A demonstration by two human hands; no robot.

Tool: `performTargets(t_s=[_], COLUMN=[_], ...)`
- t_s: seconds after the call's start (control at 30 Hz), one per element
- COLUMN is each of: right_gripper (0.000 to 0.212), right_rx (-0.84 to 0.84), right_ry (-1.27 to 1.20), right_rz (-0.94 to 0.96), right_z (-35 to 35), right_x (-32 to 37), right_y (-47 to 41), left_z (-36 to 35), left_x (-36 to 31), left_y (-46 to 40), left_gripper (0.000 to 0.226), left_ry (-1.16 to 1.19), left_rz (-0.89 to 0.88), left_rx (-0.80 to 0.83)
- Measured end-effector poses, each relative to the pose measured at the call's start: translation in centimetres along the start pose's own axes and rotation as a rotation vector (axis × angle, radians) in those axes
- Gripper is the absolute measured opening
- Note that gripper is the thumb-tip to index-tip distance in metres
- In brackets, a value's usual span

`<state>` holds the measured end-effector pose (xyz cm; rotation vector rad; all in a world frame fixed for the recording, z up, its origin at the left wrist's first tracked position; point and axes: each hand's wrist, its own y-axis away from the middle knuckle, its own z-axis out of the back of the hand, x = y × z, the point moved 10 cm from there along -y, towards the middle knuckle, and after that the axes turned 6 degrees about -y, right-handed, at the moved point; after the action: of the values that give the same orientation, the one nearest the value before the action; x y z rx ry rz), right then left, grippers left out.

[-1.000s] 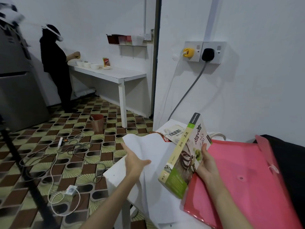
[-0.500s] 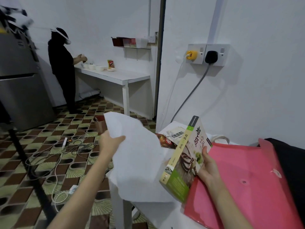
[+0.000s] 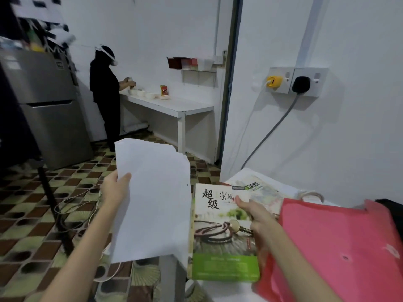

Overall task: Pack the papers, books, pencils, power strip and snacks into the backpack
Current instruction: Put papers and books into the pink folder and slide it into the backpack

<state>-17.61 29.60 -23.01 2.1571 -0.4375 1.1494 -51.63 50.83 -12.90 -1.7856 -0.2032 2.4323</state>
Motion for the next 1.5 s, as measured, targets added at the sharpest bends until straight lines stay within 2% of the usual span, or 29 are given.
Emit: performTargets(t_s=[0.03, 0.07, 0.2, 0.3, 0.4, 0.5, 0.53, 0.57, 0.63, 0.67, 0.77, 0.83, 0.93, 0.97, 1.0, 1.07, 1.13, 1.27, 1.37, 1.5], right_gripper=[0.039, 0.031, 0.039, 0.034, 0.02, 0.027, 0.023, 0.026, 0.086, 0.105, 0.113, 0.104, 0.035, 0.019, 0.014, 0.015, 0.014, 0.018, 0.022, 0.018], right_rx=[-0.038, -0.09, -0.269, -0.337, -0.285, -0.147, -0.093, -0.047, 0.02, 0.043, 0.139, 0.176, 0.162, 0.14, 0.12, 0.063, -0.013, -0.061, -0.11, -0.138], right_ry=[0.069, 0.133, 0.369, 0.602, 0.814, 0.987, 1.025, 1.046, 0.977, 0.852, 0.526, 0.437, 0.381, 0.379, 0.387, 0.416, 0.455, 0.496, 0.511, 0.581], right_rz=[0.006, 0.015, 0.072, 0.103, 0.103, 0.114, 0.118, 0.135, 0.195, 0.252, 0.423, 0.472, 0.623, 0.667, 0.711, 0.795, 0.863, 0.917, 0.839, 0.648], right_z=[-0.2, -0.2, 0.9, 0.8, -0.4, -2.1, -2.4, -2.7, -2.8, -3.1, -4.6, -5.3, -5.1, -4.7, -4.4, -3.4, -2.3, -1.7, -0.4, 0.9], right_x=[-0.2, -0.2, 0.3, 0.6, 1.3, 2.5, 2.8, 3.4, 5.0, 6.1, 10.4, 12.4, 15.7, 16.5, 17.2, 18.2, 18.7, 18.0, 15.4, 10.9], right_y=[-0.1, 0.0, -0.3, -0.6, 0.1, 1.6, 1.9, 2.5, 2.8, 3.1, 4.8, 5.9, 8.2, 9.4, 10.3, 11.9, 12.9, 13.7, 11.9, 9.2], left_z=[1.0, 2.0, 3.8, 2.7, 0.7, -2.1, -3.1, -4.1, -6.0, -6.8, -8.0, -8.1, -8.2, -8.7, -9.4, -10.6, -11.2, -11.7, -12.8, -15.4], left_x=[-0.6, -1.3, -4.8, -7.2, -10.0, -12.7, -13.4, -13.9, -14.8, -15.4, -17.4, -18.3, -18.2, -18.3, -18.3, -18.2, -18.0, -16.8, -15.1, -11.5], left_y=[0.2, 0.4, 1.5, 1.8, 2.6, 3.7, 4.0, 4.2, 4.8, 5.2, 6.6, 6.8, 6.7, 7.1, 7.6, 8.5, 9.1, 10.0, 10.4, 10.9], left_gripper=[0.013, 0.014, 0.011, 0.014, 0.016, 0.013, 0.012, 0.01, 0.014, 0.019, 0.042, 0.041, 0.028, 0.023, 0.018, 0.023, 0.032, 0.03, 0.027, 0.023], left_ry=[0.012, 0.034, 0.062, 0.107, 0.134, 0.144, 0.151, 0.149, 0.13, 0.121, 0.176, 0.287, 0.401, 0.427, 0.449, 0.427, 0.38, 0.403, 0.368, 0.35], left_rz=[-0.022, -0.055, -0.216, -0.305, -0.406, -0.487, -0.508, -0.527, -0.571, -0.595, -0.659, -0.614, -0.483, -0.466, -0.46, -0.476, -0.502, -0.483, -0.454, -0.344], left_rx=[-0.056, -0.105, -0.182, -0.103, 0.001, 0.095, 0.133, 0.171, 0.23, 0.252, 0.283, 0.271, 0.244, 0.284, 0.352, 0.427, 0.372, 0.242, 0.231, 0.317])
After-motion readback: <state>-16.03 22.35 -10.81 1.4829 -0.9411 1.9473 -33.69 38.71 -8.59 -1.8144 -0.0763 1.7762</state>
